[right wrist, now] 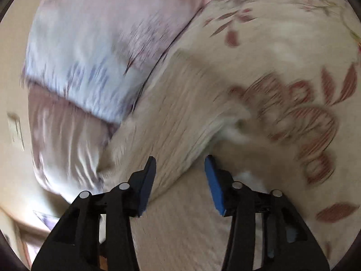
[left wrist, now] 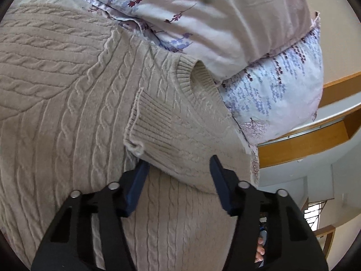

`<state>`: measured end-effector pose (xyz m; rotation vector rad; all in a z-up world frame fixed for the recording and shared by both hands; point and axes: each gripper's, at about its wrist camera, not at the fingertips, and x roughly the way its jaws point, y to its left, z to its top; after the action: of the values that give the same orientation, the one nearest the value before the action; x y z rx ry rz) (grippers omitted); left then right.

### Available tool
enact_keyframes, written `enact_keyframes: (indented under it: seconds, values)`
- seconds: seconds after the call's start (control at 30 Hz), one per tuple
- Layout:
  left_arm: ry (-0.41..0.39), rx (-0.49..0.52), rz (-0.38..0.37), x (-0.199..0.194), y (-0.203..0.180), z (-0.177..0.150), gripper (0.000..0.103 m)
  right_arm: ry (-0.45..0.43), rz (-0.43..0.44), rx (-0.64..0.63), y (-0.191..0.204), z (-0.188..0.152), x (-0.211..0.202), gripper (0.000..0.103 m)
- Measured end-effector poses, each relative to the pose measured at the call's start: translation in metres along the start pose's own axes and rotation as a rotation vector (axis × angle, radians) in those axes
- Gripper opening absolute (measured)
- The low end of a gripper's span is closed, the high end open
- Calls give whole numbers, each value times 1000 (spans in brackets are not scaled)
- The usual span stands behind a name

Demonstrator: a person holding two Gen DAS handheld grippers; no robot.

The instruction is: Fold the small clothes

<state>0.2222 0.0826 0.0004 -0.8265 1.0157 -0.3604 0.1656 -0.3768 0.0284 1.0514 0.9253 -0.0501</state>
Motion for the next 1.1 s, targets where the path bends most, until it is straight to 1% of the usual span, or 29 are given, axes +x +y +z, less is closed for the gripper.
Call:
enact_keyframes:
  seconds: [0.03, 0.07, 0.1, 0.13, 0.17, 0.2, 0.27, 0.3, 0.33, 0.4, 0.43, 0.47, 0.5, 0.53, 0.57, 0.6, 0.63, 0.67, 0.7, 0.73, 0.77, 0.8, 0.87, 0.9, 0.93, 1.0, 1.07, 1.1]
  values:
    - [-2, 1, 7, 3, 0, 2, 45, -17, 3, 10, -3, 4, 1, 44]
    - [-3, 5, 15, 5, 0, 4, 42, -41, -3, 15, -4, 8, 4, 41]
    - [-4, 11, 21, 8, 0, 6, 34, -59, -10, 15, -5, 12, 6, 33]
    - [-3, 23, 25, 10, -1, 9, 23, -75, -17, 12, -6, 13, 6, 25]
    - [-3, 41, 31, 12, -2, 10, 15, -98, -26, 11, -7, 15, 8, 10]
    - [-12, 68, 44, 13, -4, 12, 8, -121, -24, 20, -11, 15, 5, 9]
    - [-43, 113, 80, 11, -8, 13, 8, -183, -28, 36, -19, 9, -3, 8]
    - [-54, 132, 106, 10, -8, 13, 8, -201, -37, 31, -19, 6, 0, 8]
    - [-54, 144, 128, 12, -8, 13, 8, -207, -56, 23, -19, 3, 0, 8]
    - [-37, 140, 163, 15, -4, 11, 9, -181, -97, -10, -14, -1, 5, 8]
    - [-32, 143, 165, 14, -3, 10, 11, -177, -111, -22, -14, -1, 3, 8]
    - [-32, 149, 170, 12, -2, 9, 12, -182, -128, -38, -10, -3, 1, 13]
    - [-35, 157, 181, 5, -2, 7, 14, -183, -142, -51, -8, -4, -1, 21]
    - [-41, 163, 192, -2, -2, 5, 24, -186, -146, -61, -5, -6, -4, 26]
    - [-51, 175, 190, -13, 0, 3, 28, -191, -143, -74, -3, -10, -8, 38]
    - [-64, 188, 180, -26, 2, 0, 36, -194, -137, -87, -1, -13, -12, 51]
    - [-76, 192, 171, -39, 6, -1, 43, -197, -129, -103, 1, -17, -14, 56]
    - [-89, 189, 166, -51, 12, -2, 47, -200, -122, -126, 4, -22, -17, 63]
    - [-115, 172, 164, -73, 24, -3, 51, -200, -112, -153, 6, -28, -19, 64]
    - [-136, 153, 164, -88, 33, -1, 52, -192, -96, -193, 10, -35, -18, 64]
    - [-165, 122, 167, -109, 46, 0, 52, -185, -86, -217, 13, -39, -17, 64]
    - [-183, 102, 172, -120, 53, 2, 52, -173, -66, -255, 16, -43, -14, 64]
    - [-257, 28, 201, -158, 81, 4, 52, -166, -33, -322, 22, -52, -10, 64]
    - [-283, 1, 216, -170, 90, 6, 52, -162, -19, -351, 24, -56, -8, 64]
    - [-319, -49, 242, -187, 106, 7, 51, -156, -4, -372, 25, -60, -5, 64]
    - [-374, -141, 281, -213, 133, 11, 51, -141, -1, -387, 24, -65, -5, 64]
    - [-411, -209, 300, -228, 153, 16, 50, -138, 10, -397, 26, -65, -6, 64]
    - [-437, -255, 305, -236, 165, 20, 47, -138, 11, -397, 26, -64, -6, 64]
